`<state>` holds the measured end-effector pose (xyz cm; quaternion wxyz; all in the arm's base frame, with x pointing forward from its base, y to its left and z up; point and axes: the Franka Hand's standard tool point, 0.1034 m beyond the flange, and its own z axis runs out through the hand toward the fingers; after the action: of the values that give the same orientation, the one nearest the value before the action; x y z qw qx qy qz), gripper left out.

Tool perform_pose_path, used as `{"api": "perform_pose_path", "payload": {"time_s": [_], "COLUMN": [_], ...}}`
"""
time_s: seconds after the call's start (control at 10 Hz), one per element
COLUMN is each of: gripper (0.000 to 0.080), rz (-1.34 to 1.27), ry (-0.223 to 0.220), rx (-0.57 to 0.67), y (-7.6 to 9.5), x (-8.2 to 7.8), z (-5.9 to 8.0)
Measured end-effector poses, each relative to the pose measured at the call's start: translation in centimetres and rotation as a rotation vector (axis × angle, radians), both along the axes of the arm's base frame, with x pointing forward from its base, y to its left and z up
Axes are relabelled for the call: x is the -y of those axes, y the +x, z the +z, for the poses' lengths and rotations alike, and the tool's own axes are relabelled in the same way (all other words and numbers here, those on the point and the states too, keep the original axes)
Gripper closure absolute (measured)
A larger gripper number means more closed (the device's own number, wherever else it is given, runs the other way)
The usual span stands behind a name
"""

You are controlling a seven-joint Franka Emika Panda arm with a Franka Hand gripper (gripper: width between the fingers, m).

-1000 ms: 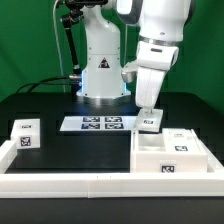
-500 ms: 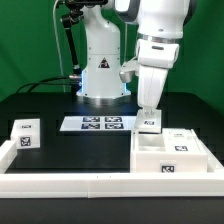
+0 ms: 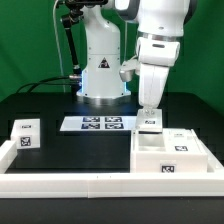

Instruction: Assemble cabinet

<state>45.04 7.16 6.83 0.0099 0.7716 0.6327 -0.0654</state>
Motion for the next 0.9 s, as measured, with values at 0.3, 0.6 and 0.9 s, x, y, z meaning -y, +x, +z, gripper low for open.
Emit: {"api": "perform_pose_path", "payload": {"time_s": [0.3, 0.6, 0.9], "gripper": [0.0731, 0.0731, 0.0731], "rz": [0.019, 0.022, 0.036], "ry": [0.004, 0.004, 0.008], "rx": [-0.002, -0.003, -0.001], "y": [0.51, 0.51, 1.13], "x": [0.3, 0.32, 0.47], "z": [-0.15, -0.17, -0.31]}}
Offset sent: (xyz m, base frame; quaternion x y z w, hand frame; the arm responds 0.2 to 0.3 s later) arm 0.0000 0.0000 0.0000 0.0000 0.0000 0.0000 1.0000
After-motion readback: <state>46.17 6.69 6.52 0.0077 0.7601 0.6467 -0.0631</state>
